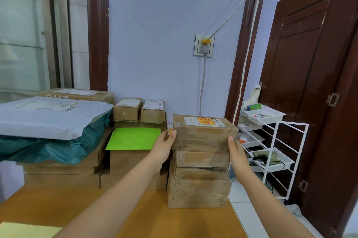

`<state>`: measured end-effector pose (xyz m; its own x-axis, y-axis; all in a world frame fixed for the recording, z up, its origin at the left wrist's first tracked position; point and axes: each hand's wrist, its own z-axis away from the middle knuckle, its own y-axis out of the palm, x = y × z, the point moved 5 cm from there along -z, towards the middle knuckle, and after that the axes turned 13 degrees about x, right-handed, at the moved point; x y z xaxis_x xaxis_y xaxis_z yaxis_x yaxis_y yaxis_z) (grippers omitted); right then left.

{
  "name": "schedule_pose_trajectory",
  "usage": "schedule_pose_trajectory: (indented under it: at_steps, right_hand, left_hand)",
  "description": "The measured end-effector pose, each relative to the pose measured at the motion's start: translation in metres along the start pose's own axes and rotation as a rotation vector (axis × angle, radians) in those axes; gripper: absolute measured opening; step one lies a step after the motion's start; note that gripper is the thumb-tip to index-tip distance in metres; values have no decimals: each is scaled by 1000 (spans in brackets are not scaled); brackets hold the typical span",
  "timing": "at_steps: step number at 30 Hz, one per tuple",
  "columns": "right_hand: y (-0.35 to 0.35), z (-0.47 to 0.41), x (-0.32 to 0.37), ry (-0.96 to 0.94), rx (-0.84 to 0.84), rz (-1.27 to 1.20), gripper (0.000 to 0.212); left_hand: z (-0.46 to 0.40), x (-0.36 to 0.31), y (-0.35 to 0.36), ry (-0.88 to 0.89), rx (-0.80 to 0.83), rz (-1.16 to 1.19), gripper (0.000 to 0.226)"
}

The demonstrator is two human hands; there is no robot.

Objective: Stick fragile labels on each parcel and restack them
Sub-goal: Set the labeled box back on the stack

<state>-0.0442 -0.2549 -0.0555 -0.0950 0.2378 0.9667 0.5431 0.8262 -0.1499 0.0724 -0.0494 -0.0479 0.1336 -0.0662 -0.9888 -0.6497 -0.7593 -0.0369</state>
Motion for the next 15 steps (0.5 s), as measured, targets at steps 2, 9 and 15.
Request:
schedule_pose_trajectory:
  at_steps: [2, 9, 15]
  right_hand:
    - [1, 4, -4, -12, -30, 5, 44]
    - [6, 38, -38, -85, -278, 73, 20]
    - [39, 71, -97, 17, -270, 100, 24]
  left_hand:
    - [8, 12, -7, -19, -37, -55, 46]
    - [44, 50, -29, -4, -74, -240, 11]
    - [81, 90, -48, -23, -81, -394, 12]
